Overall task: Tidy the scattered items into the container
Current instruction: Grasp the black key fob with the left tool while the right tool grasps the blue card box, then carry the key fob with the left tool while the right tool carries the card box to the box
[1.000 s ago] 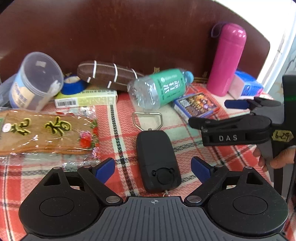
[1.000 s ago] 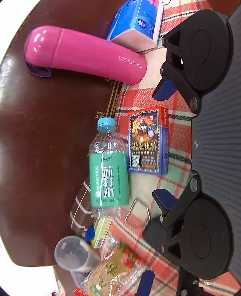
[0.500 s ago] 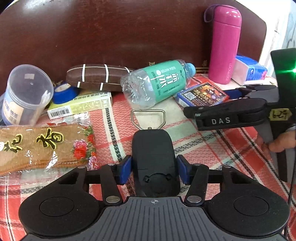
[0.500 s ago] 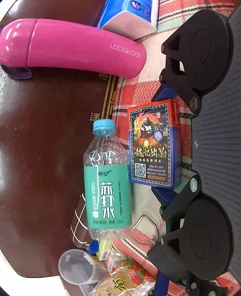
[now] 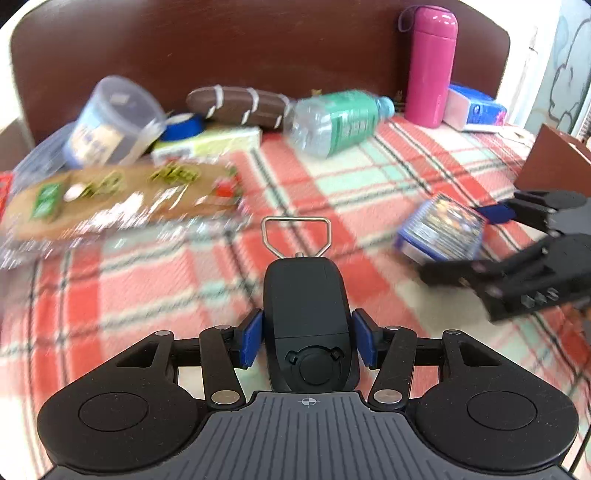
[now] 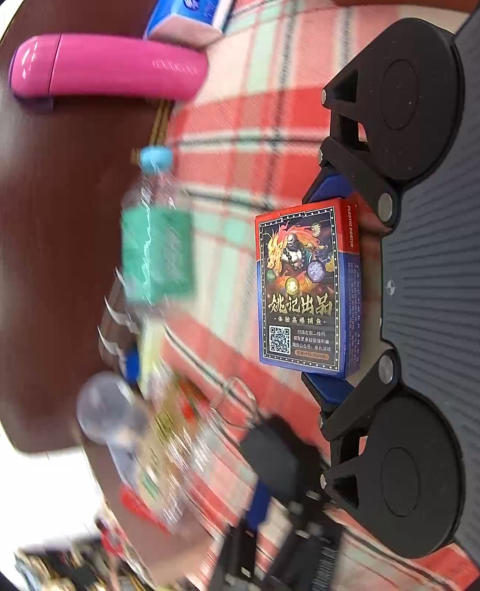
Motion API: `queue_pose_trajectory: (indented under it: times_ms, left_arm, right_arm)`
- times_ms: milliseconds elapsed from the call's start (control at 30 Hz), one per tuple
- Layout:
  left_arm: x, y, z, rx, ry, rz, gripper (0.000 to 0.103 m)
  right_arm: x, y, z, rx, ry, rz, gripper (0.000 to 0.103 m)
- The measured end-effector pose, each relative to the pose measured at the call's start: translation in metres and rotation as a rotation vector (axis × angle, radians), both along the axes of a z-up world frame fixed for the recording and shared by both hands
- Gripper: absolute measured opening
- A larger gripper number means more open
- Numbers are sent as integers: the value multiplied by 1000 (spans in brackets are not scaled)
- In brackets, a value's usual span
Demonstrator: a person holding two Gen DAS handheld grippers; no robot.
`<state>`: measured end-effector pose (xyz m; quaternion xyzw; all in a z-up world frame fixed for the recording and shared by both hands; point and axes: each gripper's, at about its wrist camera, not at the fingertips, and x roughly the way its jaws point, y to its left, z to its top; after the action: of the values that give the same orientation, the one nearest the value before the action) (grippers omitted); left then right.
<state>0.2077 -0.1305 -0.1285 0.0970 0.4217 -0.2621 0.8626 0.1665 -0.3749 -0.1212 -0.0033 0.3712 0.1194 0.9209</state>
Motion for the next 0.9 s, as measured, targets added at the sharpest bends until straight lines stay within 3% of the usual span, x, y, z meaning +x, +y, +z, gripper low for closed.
queue_pose_trajectory:
  times_ms: [133, 233, 433, 500, 533, 567, 633, 900]
  left_arm:
    - [-15, 19, 0, 1, 14, 3, 54]
    - [-14, 19, 1, -9, 22, 17, 68]
    - [-15, 7, -4, 23, -13, 13, 74]
    - [-15, 7, -5, 25, -21, 16, 72]
    - [-16, 6, -5, 28, -26, 16, 57]
    - [-16, 7, -5, 36, -35, 16, 53]
    - [-17, 10, -5, 31, -37, 18, 52]
    - [-23, 38, 3, -56, 9, 80, 52]
  right_arm:
    - [-28, 15, 3, -16, 28, 73, 94]
    - [-31, 19, 4, -44, 36, 61, 96]
    - [-27, 16, 5, -58, 62, 17, 98]
    - [-27, 16, 1, -63, 67, 14, 98]
    - [-27, 16, 0, -63, 68, 11, 99]
    - [-27, 17, -1, -65, 67, 6, 99]
    - [-29, 19, -2, -70, 67, -2, 93]
    - [-31, 44, 16, -20, 86, 85, 92]
